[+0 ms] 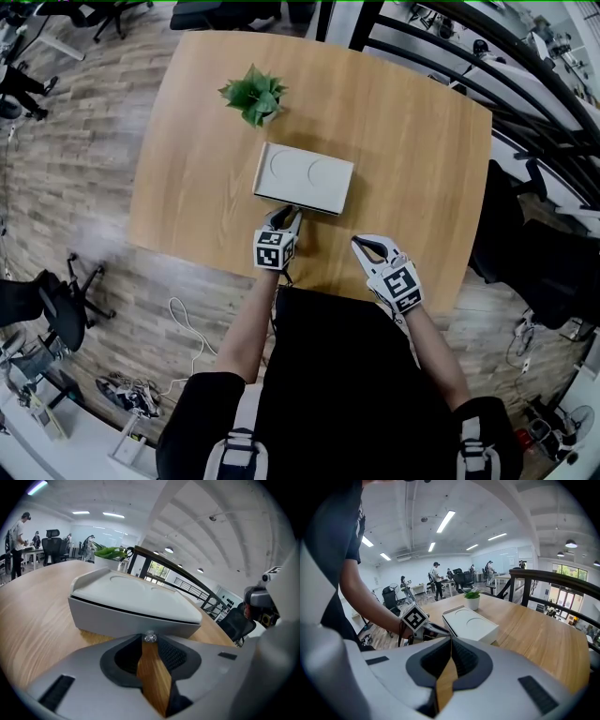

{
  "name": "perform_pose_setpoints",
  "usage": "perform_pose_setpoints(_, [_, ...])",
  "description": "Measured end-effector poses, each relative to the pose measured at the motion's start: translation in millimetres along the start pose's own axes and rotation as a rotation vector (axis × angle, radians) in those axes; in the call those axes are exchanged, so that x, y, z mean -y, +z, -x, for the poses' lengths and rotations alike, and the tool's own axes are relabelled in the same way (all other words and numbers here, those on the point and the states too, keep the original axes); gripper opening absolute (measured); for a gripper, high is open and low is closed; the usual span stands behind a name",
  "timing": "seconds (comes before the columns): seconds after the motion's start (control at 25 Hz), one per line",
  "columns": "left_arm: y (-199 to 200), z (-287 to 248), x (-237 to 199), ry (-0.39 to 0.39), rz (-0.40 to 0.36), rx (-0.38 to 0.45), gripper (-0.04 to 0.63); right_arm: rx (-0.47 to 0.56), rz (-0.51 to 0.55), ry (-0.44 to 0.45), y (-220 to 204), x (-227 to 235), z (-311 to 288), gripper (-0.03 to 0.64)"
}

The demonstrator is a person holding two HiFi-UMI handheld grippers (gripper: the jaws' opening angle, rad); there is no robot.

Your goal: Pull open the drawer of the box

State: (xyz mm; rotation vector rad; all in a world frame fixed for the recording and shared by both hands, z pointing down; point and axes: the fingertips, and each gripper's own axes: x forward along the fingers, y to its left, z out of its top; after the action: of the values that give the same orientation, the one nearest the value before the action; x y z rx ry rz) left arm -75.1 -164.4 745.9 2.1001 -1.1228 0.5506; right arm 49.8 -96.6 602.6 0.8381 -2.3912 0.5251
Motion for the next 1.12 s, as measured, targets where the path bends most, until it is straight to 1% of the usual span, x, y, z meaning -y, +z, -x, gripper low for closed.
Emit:
perform_pose_setpoints(0.16, [-1.1,-1.0,-0.5,-0.008,0.025,0.006,0.112,-0.001,0.002,0.0,-0.7,0.3,1.5,0.025])
perform_pose_setpoints(0.4, [-1.6,-3.4,1.0,-0.021,0.03,-0.001,0.089,-0.006,0.006,0.001,-2.6,-0.1,1.3,0.025])
perform_pose_setpoints(0.84, [-5.1,-0.2,2.6,-0.03,0.035,-0.012,0.085,-0.003,0.017,0.004,0.4,-5.0,0.3,0.025])
perform_pose_setpoints(1.12, [-10.0,3.8,4.8,-0.02,0.033,-0.015,0.086,0.006,0.024,0.006,-0.3,-5.9,2.9,0.025])
